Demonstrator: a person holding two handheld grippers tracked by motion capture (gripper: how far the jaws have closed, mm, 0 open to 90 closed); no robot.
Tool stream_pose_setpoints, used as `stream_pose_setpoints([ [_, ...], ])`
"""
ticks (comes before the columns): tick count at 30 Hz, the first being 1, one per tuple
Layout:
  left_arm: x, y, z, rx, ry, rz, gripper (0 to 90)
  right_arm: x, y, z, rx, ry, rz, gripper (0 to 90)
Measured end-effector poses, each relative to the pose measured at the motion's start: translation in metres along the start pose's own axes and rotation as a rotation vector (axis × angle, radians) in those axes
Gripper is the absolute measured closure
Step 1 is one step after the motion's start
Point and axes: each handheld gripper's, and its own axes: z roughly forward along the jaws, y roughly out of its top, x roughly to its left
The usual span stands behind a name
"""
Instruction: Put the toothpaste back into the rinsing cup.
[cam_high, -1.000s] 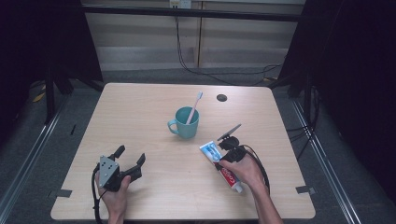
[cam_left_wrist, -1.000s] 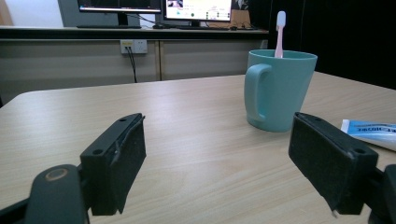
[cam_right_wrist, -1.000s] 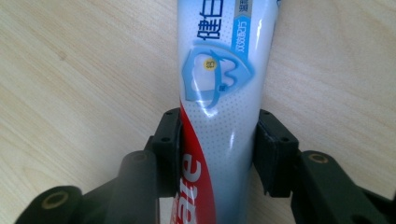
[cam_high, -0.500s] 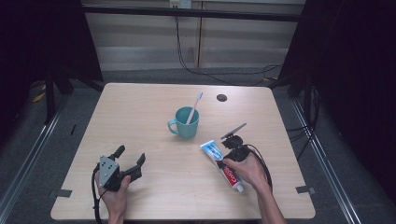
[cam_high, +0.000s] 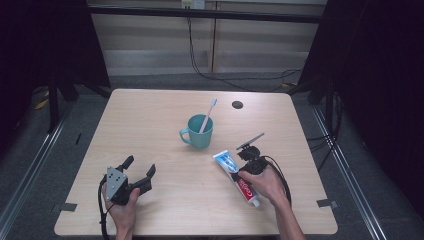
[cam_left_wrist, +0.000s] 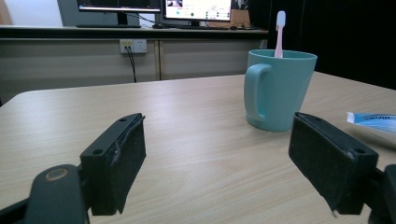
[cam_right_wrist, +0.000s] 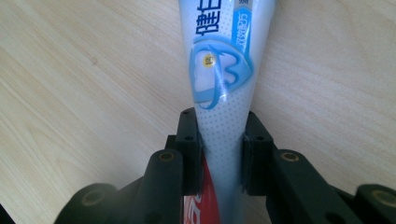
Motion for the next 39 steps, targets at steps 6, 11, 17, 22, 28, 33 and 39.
stream_pose_setpoints([
  [6,0.0,0.0,0.0,-0.001,0.0,-0.002,18.8,0.0,-0.001,-0.002,-0.032,0.006,-0.001,73.3],
  [11,0.0,0.0,0.0,-0.004,-0.002,-0.004,18.8,0.001,-0.001,-0.007,-0.059,0.008,-0.002,73.4],
  [17,0.0,0.0,0.0,-0.006,-0.002,-0.005,18.8,0.003,-0.003,-0.009,-0.097,0.027,-0.017,73.3],
  [22,0.0,0.0,0.0,-0.006,-0.002,-0.004,18.8,0.001,-0.004,-0.01,-0.133,0.033,0.002,73.3],
  [28,0.001,0.0,0.0,-0.012,-0.002,-0.012,18.8,0.001,-0.004,-0.013,-0.178,0.037,0.004,73.4],
  [33,0.001,0.0,0.0,-0.012,-0.001,-0.013,18.8,0.002,-0.004,-0.014,-0.203,0.04,0.006,73.3],
  [39,0.001,0.0,0.0,-0.011,-0.001,-0.011,18.8,0.003,-0.004,-0.016,-0.227,0.042,0.004,73.4],
])
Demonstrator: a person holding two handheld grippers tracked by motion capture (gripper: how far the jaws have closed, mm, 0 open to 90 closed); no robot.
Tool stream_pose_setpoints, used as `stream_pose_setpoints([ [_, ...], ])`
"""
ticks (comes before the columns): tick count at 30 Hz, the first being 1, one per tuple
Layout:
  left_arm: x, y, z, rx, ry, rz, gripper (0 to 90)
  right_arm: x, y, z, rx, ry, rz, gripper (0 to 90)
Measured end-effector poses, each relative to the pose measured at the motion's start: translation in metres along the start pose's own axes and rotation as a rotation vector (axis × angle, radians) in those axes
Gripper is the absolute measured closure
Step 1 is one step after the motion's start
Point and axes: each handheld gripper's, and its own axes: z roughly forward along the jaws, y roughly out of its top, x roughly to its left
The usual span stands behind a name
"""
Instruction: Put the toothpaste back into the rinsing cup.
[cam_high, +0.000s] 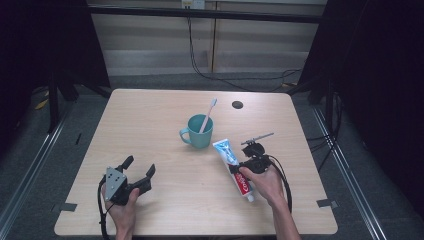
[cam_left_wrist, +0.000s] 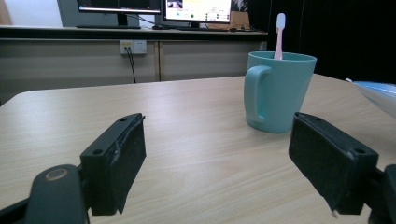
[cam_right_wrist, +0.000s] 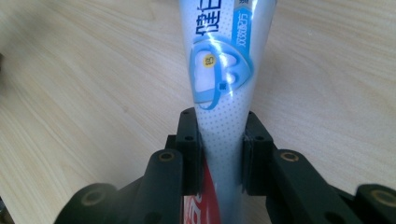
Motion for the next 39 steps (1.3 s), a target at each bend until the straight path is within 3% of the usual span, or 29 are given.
stream_pose_setpoints([
  [10,0.0,0.0,0.0,0.0,-0.001,0.002,18.8,0.002,0.002,-0.007,-0.089,-0.001,-0.032,73.4],
  [20,0.0,0.0,0.0,0.0,-0.001,0.002,18.8,0.005,0.004,-0.011,-0.143,-0.002,-0.039,73.4],
  [39,0.0,0.0,-0.001,0.003,-0.003,0.008,18.8,0.018,0.013,-0.019,-0.285,-0.003,-0.111,73.3],
])
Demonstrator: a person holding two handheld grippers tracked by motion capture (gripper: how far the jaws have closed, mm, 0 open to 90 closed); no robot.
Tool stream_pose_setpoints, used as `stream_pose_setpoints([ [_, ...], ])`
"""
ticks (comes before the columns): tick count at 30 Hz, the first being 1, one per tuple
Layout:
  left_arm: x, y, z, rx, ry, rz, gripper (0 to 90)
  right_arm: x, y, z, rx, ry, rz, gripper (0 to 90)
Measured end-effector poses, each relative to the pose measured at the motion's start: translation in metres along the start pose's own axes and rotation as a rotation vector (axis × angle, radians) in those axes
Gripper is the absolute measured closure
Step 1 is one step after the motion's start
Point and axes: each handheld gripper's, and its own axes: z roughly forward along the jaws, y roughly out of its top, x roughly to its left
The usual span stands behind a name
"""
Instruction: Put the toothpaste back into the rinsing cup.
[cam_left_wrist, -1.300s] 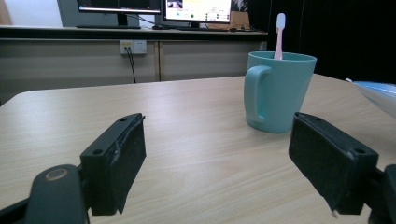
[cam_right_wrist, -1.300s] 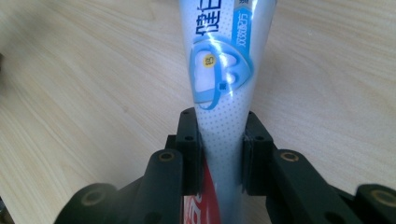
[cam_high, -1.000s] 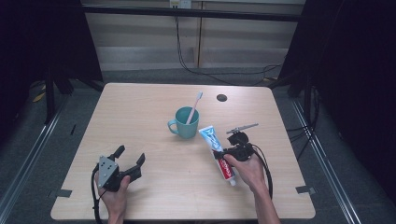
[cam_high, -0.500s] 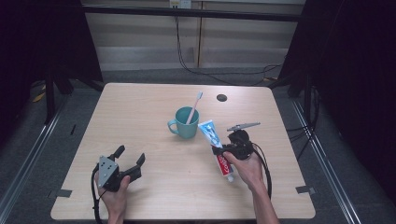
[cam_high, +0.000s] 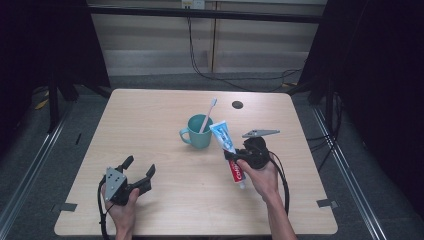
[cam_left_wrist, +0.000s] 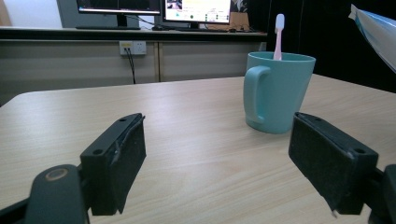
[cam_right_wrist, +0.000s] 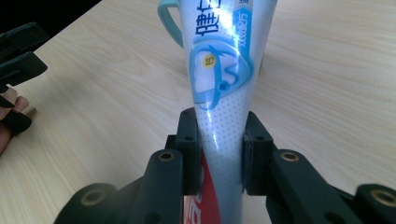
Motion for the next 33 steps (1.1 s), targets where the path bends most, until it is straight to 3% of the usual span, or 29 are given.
stream_pose_setpoints([
  [17,0.0,0.0,0.0,-0.001,-0.001,-0.001,19.0,0.003,0.006,-0.001,-0.089,0.018,-0.023,73.1],
  [19,0.0,0.0,0.0,-0.001,-0.001,-0.002,19.0,0.004,0.009,-0.001,-0.101,0.038,-0.027,73.1],
  [27,0.0,0.0,0.0,-0.002,0.0,0.002,19.0,0.007,0.014,-0.001,-0.149,0.025,-0.054,73.0],
  [33,0.0,0.0,0.0,-0.002,0.002,0.003,19.0,0.007,0.016,-0.002,-0.189,0.023,-0.048,73.1],
])
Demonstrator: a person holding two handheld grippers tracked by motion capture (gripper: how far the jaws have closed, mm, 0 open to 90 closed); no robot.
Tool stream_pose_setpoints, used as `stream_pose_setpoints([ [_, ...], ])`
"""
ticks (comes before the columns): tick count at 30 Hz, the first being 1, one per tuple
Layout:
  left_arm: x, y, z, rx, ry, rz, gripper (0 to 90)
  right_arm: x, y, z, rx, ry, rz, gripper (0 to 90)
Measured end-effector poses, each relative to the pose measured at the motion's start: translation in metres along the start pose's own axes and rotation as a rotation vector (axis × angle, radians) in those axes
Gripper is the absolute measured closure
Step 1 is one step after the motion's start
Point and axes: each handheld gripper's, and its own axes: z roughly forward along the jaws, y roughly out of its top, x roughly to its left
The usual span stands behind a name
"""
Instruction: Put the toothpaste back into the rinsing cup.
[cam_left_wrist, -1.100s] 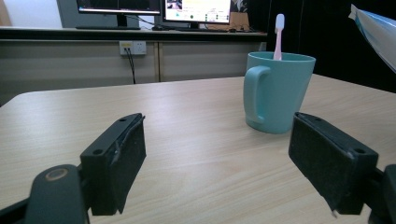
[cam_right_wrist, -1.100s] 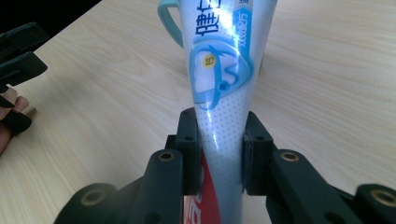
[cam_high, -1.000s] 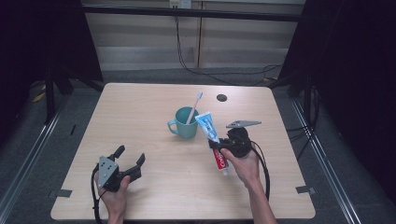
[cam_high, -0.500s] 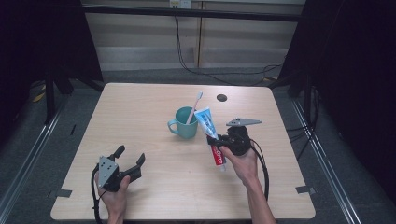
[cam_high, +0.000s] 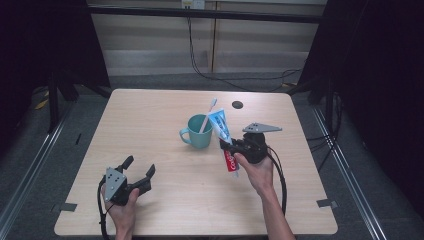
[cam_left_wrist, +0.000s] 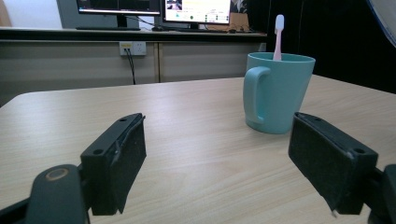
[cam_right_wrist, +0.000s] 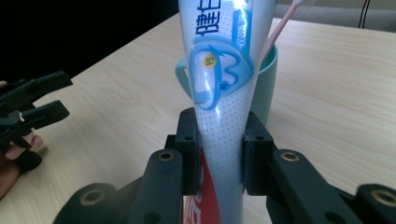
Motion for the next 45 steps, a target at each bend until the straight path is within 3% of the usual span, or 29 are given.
stream_pose_setpoints([
  [21,0.0,0.0,0.0,0.003,-0.001,0.003,19.0,0.003,0.014,-0.004,-0.187,-0.014,0.014,73.0],
  [45,0.001,0.0,-0.001,-0.008,-0.004,-0.003,19.0,0.002,0.038,0.008,-0.248,-0.002,-0.004,73.0],
])
